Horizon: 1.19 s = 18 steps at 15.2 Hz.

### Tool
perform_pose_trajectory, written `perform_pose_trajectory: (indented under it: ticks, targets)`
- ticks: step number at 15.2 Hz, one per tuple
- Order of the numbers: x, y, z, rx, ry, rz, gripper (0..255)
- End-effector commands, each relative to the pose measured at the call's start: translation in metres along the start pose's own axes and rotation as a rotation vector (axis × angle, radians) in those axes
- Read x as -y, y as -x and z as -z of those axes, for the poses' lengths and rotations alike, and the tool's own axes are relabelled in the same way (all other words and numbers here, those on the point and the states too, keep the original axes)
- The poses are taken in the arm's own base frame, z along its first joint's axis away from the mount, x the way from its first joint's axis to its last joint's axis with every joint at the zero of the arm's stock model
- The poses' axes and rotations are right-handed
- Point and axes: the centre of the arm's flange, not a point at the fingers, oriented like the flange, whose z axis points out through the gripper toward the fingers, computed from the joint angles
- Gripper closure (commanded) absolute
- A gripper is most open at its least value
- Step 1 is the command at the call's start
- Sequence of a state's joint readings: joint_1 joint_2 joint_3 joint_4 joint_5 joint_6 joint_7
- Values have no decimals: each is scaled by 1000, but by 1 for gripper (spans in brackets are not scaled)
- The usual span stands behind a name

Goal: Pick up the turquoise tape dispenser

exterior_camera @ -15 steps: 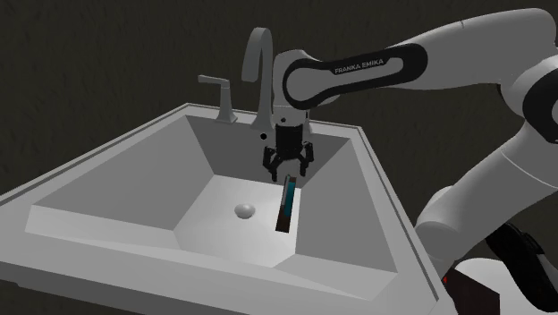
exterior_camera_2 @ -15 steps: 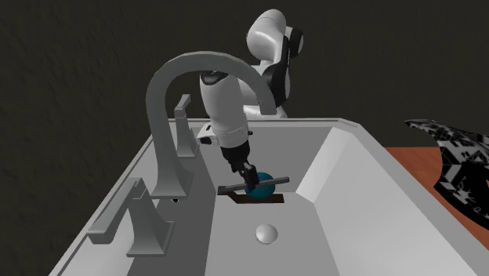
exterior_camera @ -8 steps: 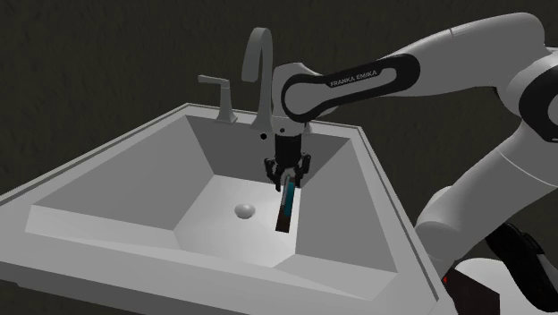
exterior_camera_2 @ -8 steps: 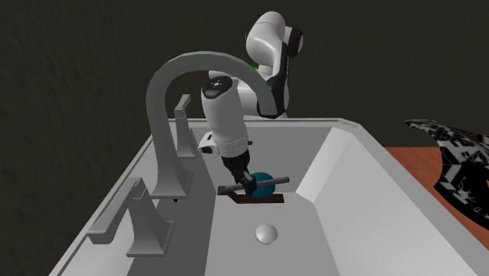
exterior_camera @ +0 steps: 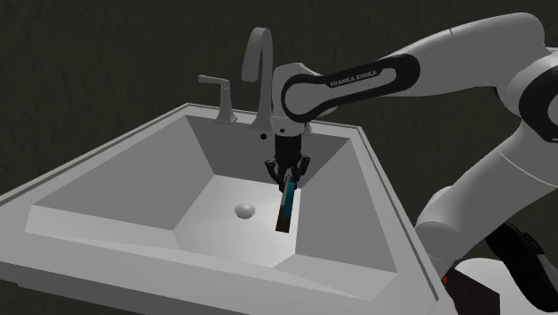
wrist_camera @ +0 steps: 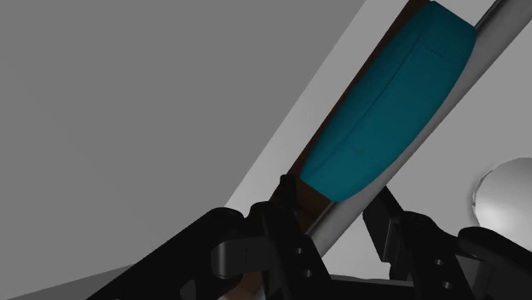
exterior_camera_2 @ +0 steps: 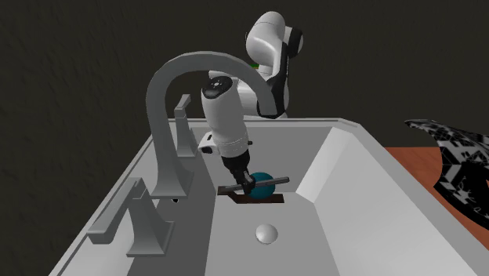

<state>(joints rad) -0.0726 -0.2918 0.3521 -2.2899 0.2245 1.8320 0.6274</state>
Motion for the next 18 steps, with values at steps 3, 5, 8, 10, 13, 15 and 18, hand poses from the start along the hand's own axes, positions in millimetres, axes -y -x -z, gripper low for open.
perform_pose_trajectory:
  ticks: [3,5,8,10,13,15,18]
  targets:
    - [0,2,10,0,0,0,255]
    - [0,4,20,0,0,0,255]
    - [-1,7,35,0,0,0,255]
    - [-1,10,46,0,0,0,255]
    - [-1,13,61,0,0,0,255]
    - [-2,15,72,0,0,0,255]
    - [-2,16,78,0,0,0,255]
